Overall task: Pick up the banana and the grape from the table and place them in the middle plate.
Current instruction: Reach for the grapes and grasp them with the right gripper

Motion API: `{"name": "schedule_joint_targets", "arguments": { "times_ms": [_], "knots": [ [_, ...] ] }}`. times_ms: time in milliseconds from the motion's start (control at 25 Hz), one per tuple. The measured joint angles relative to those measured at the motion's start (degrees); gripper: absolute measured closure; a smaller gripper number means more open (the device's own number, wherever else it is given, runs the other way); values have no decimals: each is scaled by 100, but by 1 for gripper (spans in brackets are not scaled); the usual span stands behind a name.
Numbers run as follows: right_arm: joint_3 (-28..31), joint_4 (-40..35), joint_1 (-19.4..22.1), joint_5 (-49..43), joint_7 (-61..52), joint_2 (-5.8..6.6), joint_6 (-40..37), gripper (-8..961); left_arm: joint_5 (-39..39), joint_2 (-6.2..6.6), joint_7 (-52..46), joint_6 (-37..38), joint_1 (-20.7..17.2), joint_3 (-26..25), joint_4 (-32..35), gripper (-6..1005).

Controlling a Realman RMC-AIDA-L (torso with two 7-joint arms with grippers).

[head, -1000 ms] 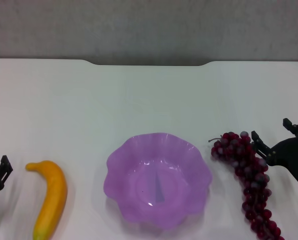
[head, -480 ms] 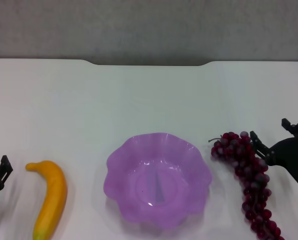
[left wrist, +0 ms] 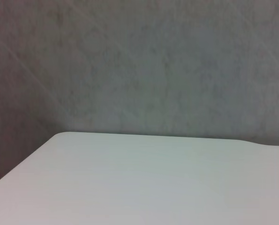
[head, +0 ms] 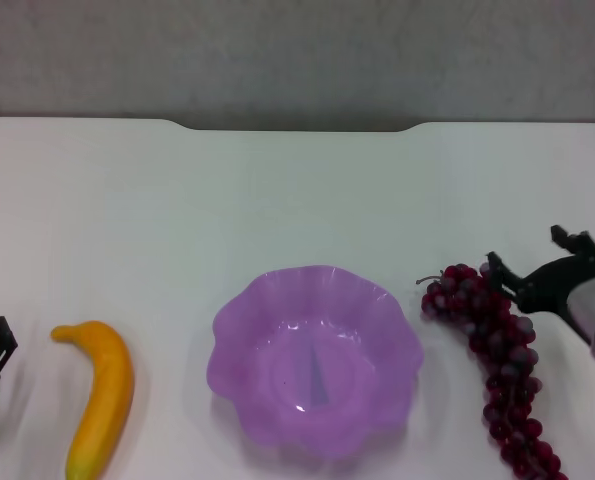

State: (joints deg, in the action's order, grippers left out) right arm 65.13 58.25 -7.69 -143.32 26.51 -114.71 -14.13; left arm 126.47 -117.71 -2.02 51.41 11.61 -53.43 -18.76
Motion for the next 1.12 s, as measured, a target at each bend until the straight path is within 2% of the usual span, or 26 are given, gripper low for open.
{"name": "schedule_joint_targets", "arguments": {
  "times_ms": [160,280,560,760,1120],
  "knots": [
    [680,1229,290,49,135,-14,1759,119,-3,3,0,0,-13,-10,18,108],
    [1312,1756,212,49,-195,-7,3226,124,-6,3,0,0,-17,-9,22,108],
    [2355,1851,-381,53,-1035,9,5448,135,-9,3,2,-22,5,-9,17,108],
    [2559,1473,-762,32,-1237,9,6092,143,-9,3,1,-29,13,-9,7,108],
    [2272,740,-1075,52,-1195,-14,5975,158,-9,3,0,-36,17,-6,-22,107]
  ]
}}
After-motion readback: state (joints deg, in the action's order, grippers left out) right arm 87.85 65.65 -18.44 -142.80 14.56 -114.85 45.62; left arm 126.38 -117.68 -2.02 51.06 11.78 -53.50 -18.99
